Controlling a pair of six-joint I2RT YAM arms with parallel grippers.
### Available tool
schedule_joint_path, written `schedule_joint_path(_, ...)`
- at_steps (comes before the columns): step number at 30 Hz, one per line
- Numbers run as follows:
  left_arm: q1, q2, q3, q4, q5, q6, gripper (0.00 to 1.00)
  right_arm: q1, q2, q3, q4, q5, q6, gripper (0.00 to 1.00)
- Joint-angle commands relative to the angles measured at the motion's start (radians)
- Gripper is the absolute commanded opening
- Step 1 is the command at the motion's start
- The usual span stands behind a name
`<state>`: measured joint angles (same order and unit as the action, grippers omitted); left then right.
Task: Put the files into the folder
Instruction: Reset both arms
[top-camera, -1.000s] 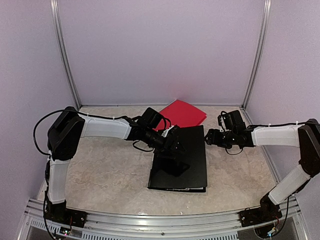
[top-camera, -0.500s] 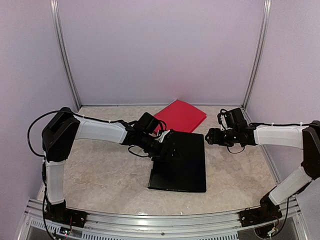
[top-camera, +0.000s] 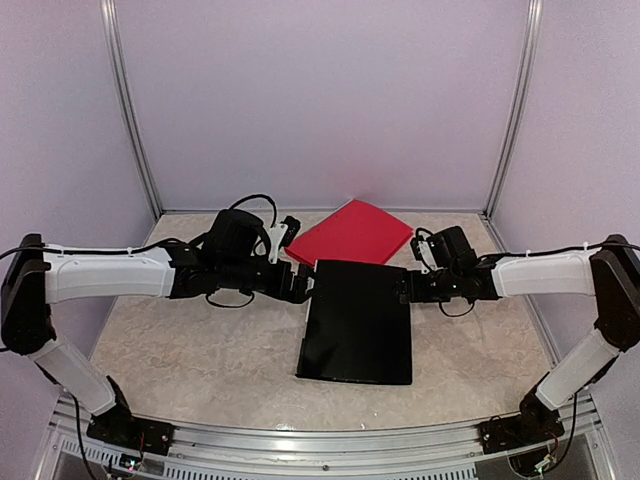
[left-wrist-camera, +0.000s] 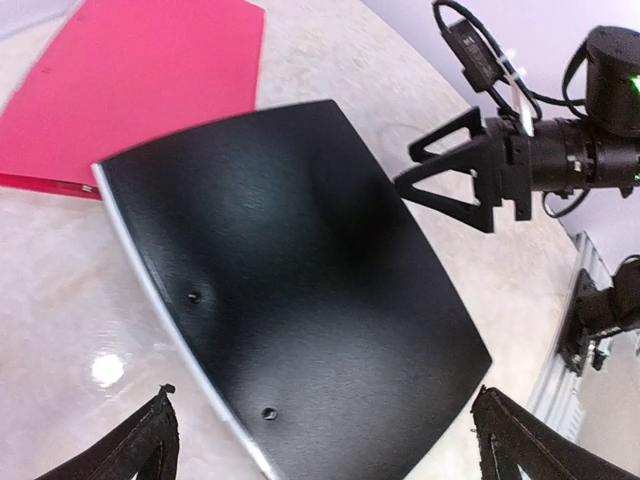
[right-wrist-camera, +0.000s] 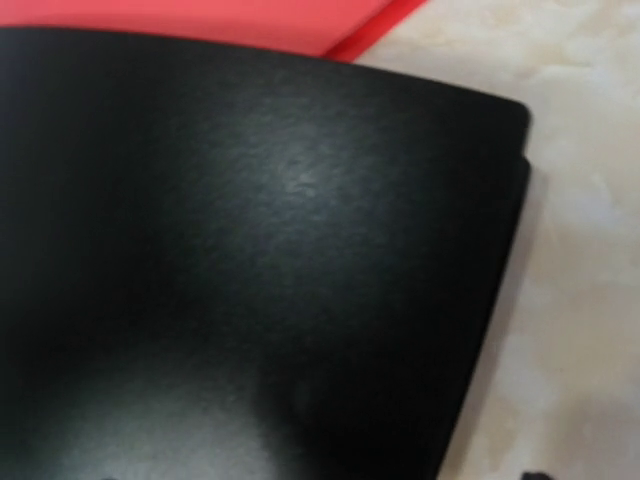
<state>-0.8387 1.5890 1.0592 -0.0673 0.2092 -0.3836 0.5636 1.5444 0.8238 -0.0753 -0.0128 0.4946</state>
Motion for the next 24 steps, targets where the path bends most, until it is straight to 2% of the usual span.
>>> schedule_joint_path(1, -0.005, -0.099, -0.067, 0.056, -0.311, 0.098, 0.99, 0.026, -0.08, 0.022, 0.01, 0.078, -0.08, 0.87)
schedule_joint_path(7, -0.001, -0.185, -0.098, 0.055, -0.619, 0.21, 0.99, 0.03, -0.213, -0.018, 0.059, 0.205, -0.168, 0.92)
schedule_joint_path(9, 0.013, -0.222, -0.128, 0.095, -0.672, 0.235, 0.99, 0.03, -0.263, -0.047, 0.1, 0.242, -0.21, 0.93)
schedule_joint_path(12, 0.072, -0.292, -0.191, 0.139, -0.653, 0.221, 0.99, 0.03, -0.329, -0.088, 0.165, 0.307, -0.271, 0.95)
schedule_joint_path(18, 0.285, -0.473, -0.365, 0.245, -0.424, 0.121, 0.99, 0.03, -0.424, -0.167, 0.258, 0.413, -0.359, 0.98)
schedule_joint_path(21, 0.344, -0.561, -0.444, 0.304, -0.404, 0.138, 0.99, 0.03, -0.49, -0.229, 0.327, 0.41, -0.4, 0.99)
schedule_joint_path(24, 0.352, -0.618, -0.483, 0.323, -0.423, 0.203, 0.99, 0.03, -0.59, -0.309, 0.398, 0.401, -0.436, 0.99)
